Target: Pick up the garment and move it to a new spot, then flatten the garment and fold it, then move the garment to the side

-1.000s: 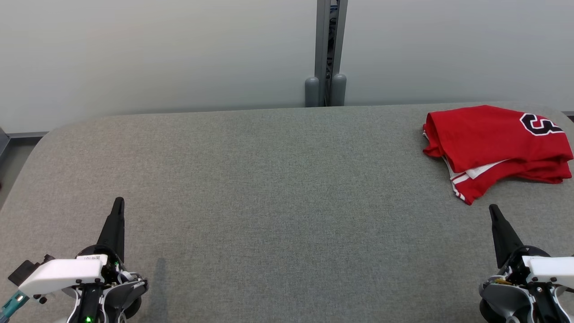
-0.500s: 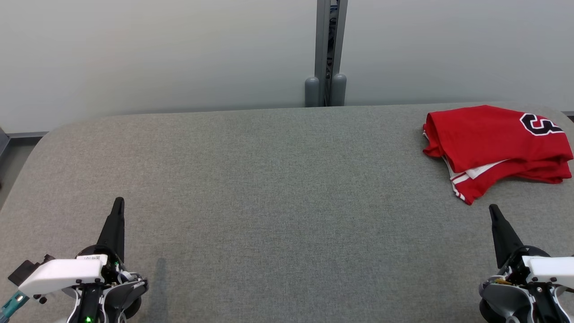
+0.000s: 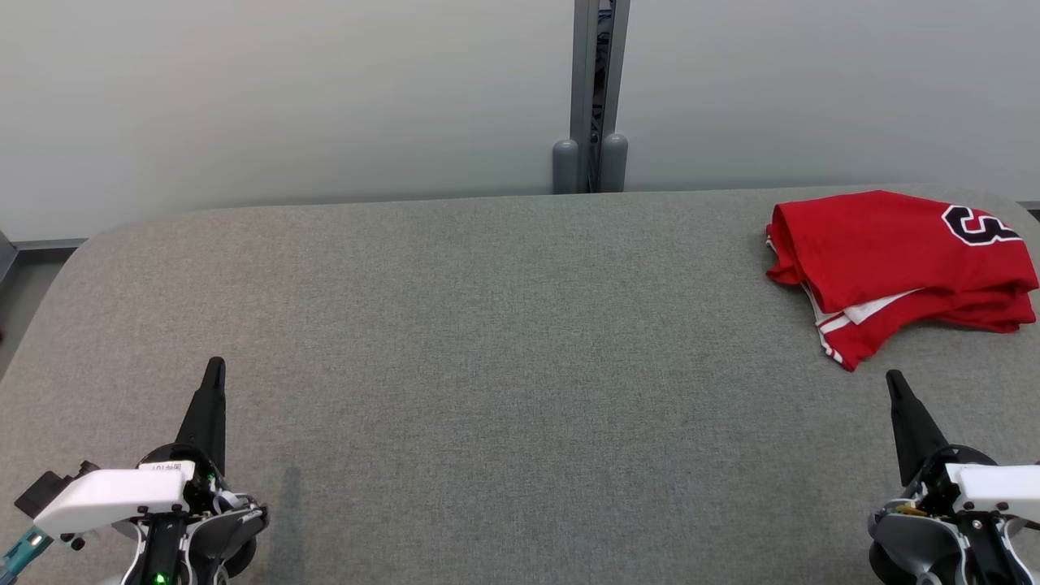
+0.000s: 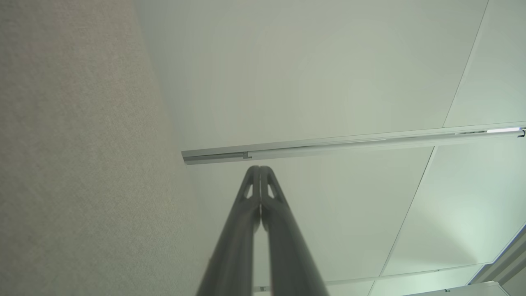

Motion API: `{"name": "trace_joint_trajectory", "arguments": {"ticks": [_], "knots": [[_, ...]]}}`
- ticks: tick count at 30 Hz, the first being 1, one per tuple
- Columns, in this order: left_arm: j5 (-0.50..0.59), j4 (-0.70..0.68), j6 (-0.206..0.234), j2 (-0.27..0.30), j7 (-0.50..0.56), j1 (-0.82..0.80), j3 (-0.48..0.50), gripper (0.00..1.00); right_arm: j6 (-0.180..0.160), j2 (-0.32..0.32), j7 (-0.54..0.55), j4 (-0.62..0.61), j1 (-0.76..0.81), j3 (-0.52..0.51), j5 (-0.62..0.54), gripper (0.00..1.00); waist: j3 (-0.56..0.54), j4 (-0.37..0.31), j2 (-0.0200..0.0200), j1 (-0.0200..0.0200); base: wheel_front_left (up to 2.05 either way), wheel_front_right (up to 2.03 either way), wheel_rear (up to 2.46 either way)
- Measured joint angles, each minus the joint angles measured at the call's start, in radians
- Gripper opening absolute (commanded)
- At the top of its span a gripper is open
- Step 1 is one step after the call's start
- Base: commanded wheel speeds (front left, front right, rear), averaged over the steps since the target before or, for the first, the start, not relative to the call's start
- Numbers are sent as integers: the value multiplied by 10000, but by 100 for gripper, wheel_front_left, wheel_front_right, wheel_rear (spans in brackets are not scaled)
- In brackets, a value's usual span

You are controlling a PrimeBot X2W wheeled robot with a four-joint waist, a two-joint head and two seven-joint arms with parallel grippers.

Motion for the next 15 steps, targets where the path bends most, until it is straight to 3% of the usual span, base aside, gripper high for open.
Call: {"name": "trace_joint_trajectory", "arguments": {"ticks": [15], "knots": [[0, 0, 0, 0, -2, 0, 0, 0, 0, 6, 2, 0, 0, -8, -2, 0, 0, 0, 0, 0, 0, 0, 0]]}}
